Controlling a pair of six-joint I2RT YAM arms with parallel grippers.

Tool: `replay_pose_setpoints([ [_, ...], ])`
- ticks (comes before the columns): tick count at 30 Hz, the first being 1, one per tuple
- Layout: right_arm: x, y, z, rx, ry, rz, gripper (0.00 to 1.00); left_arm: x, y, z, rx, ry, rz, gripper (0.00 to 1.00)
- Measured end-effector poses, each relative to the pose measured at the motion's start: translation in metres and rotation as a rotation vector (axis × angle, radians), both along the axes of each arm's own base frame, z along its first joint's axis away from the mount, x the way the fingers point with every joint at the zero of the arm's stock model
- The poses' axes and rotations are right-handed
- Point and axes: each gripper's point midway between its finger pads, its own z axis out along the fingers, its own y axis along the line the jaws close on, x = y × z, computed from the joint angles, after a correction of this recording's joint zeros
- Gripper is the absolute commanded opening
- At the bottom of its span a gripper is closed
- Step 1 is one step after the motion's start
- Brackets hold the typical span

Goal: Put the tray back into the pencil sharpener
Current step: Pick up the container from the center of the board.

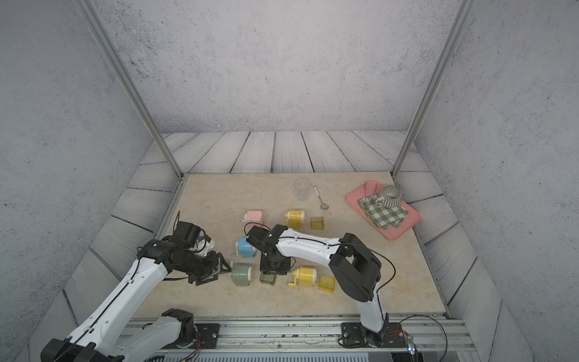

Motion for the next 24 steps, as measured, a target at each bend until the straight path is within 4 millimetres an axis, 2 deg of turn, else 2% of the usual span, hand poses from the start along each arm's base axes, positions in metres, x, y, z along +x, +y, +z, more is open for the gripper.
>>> replay_pose_setpoints([
  [8, -0.004, 0.001, -0.014, -0.018, 0.043, -0.021, 0.31, 0.002, -0.002, 0.001, -0.006, -0.008, -0.005, 0.62],
  [14, -0.010, -0.002, -0.021, -0.022, 0.068, -0.046, 0.22, 0.000, -0.002, -0.001, -0.007, -0.003, -0.008, 0.60],
  [24, -0.010, -0.003, -0.022, -0.029, 0.069, -0.052, 0.10, -0.002, -0.002, -0.004, -0.007, 0.003, -0.009, 0.60],
])
